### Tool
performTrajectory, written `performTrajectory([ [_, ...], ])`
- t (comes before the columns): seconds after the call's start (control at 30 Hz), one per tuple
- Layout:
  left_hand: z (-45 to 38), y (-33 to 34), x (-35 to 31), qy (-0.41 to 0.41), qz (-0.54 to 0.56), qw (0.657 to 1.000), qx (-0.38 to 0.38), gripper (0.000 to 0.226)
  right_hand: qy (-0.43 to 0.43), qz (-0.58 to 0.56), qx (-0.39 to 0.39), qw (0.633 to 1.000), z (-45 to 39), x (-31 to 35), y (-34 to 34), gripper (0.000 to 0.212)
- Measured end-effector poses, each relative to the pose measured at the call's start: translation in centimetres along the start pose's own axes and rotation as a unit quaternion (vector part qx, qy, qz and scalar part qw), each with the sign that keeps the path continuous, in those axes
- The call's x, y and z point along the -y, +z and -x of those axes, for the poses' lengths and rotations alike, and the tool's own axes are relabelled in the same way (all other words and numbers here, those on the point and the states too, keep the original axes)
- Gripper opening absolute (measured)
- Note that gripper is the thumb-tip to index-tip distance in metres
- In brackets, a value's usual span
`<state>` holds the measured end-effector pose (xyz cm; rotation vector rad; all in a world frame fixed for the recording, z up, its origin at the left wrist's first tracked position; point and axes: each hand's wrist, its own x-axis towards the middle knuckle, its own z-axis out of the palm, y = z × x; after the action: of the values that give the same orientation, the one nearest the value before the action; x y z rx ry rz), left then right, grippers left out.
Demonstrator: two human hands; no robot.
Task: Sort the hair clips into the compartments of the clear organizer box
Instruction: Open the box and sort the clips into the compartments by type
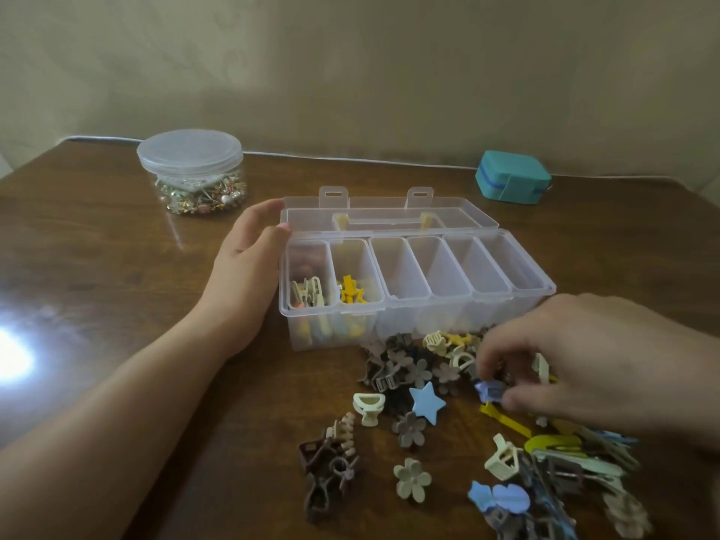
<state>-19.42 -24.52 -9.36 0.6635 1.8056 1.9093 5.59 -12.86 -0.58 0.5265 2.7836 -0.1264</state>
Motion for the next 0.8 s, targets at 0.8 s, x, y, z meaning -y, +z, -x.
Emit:
performTrajectory([
  [0.8, 0.1, 0.0, -0.1, -0.001, 0.014, 1.000, 0.008, 0.038, -0.079, -0.185, -0.150, 0.968, -0.4, 1.1, 0.0, 0.005],
])
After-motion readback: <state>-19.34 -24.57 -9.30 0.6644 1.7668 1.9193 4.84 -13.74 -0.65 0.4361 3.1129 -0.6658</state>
